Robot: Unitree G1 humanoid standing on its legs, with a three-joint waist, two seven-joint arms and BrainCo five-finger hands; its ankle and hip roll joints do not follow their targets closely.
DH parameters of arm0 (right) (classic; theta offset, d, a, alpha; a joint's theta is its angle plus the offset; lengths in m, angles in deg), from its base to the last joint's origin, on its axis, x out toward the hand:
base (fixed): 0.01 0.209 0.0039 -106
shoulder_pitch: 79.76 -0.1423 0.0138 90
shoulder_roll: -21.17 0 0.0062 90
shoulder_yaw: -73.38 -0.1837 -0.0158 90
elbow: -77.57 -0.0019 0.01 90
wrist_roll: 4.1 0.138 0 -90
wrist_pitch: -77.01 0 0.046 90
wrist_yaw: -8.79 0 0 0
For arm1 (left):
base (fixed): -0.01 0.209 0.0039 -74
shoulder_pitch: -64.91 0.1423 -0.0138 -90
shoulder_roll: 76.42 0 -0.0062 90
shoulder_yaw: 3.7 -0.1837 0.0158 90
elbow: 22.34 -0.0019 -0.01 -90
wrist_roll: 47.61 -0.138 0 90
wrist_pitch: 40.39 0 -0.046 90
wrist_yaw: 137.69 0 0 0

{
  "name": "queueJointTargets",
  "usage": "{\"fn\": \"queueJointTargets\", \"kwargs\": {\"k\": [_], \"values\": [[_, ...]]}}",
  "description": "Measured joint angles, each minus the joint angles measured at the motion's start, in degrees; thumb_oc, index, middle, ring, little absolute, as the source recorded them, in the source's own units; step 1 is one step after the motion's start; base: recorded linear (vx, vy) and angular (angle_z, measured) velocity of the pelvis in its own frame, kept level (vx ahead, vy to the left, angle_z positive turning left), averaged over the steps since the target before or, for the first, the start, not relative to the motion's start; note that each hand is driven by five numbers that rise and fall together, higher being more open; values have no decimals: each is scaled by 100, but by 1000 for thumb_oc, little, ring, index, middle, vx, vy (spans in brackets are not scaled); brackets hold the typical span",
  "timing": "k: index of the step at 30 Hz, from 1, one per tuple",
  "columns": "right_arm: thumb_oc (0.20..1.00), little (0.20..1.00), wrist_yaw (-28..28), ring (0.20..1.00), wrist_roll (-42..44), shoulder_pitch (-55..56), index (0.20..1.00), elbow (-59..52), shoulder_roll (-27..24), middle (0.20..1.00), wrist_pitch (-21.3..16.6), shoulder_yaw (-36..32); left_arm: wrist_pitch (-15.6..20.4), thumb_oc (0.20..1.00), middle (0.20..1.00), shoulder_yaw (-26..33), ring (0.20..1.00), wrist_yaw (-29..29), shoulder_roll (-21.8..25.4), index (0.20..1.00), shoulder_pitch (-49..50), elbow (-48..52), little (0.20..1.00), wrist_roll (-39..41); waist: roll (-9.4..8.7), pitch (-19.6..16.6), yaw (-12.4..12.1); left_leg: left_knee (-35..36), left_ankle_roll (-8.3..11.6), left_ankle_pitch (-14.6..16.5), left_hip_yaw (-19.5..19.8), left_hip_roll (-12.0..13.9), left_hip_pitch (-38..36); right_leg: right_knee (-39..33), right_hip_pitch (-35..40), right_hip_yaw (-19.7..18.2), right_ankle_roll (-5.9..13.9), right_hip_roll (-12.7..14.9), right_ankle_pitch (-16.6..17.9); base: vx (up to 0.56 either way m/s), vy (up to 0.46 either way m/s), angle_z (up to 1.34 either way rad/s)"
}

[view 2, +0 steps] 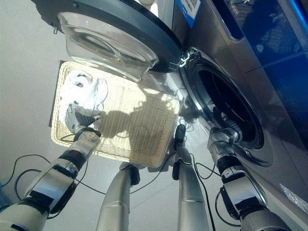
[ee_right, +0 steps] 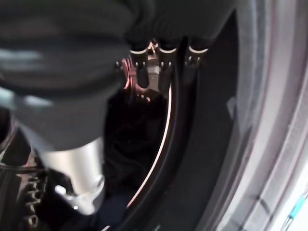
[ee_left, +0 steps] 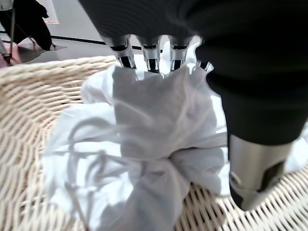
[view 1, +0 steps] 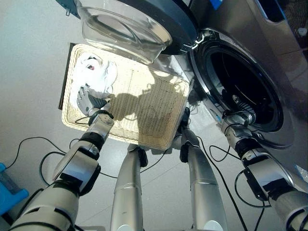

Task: Put the clothes into the washing machine.

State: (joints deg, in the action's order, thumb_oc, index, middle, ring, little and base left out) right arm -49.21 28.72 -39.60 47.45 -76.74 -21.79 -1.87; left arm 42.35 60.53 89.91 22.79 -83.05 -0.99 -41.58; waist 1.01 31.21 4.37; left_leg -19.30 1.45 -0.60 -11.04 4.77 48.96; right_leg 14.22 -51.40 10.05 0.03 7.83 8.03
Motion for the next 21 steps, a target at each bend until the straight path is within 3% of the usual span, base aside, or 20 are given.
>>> {"fn": "queueJointTargets", "kwargs": {"k": [10, 18, 19, 21], "values": [[1000, 1000, -68, 1000, 440, -175, 1000, -139, 93, 1000, -180, 195, -422, 1000, 1000, -6, 1000, 220, 40, 1000, -645, -489, 1000, 275, -164, -4, 124, -32, 14, 6, 16, 58, 295, -27, -250, 15, -7, -29, 11, 1, -3, 0], [1000, 1000, -63, 1000, 754, -161, 1000, -454, 92, 1000, -458, 220, -818, 1000, 1000, -29, 1000, 269, 69, 1000, -901, -717, 1000, 271, -177, -5, 181, -39, 41, 3, 26, 97, 455, -24, -403, 25, -3, -49, 7, 0, 0, 0], [1000, 1000, -67, 1000, 800, -168, 1000, -500, 91, 1000, -464, 219, -830, 200, 200, -29, 200, 261, 71, 200, -950, -725, 200, 273, -177, -5, 190, -31, 51, -3, 31, 99, 480, -23, -431, 32, 5, -59, 1, 0, 0, 0], [1000, 1000, -67, 1000, 838, -169, 1000, -553, 91, 1000, -468, 219, -814, 200, 200, -30, 200, 251, 88, 200, -988, -747, 200, 329, -177, -5, 193, -29, 58, -8, 34, 103, 505, -19, -459, 32, 12, -59, -4, 0, 0, 0]]}}
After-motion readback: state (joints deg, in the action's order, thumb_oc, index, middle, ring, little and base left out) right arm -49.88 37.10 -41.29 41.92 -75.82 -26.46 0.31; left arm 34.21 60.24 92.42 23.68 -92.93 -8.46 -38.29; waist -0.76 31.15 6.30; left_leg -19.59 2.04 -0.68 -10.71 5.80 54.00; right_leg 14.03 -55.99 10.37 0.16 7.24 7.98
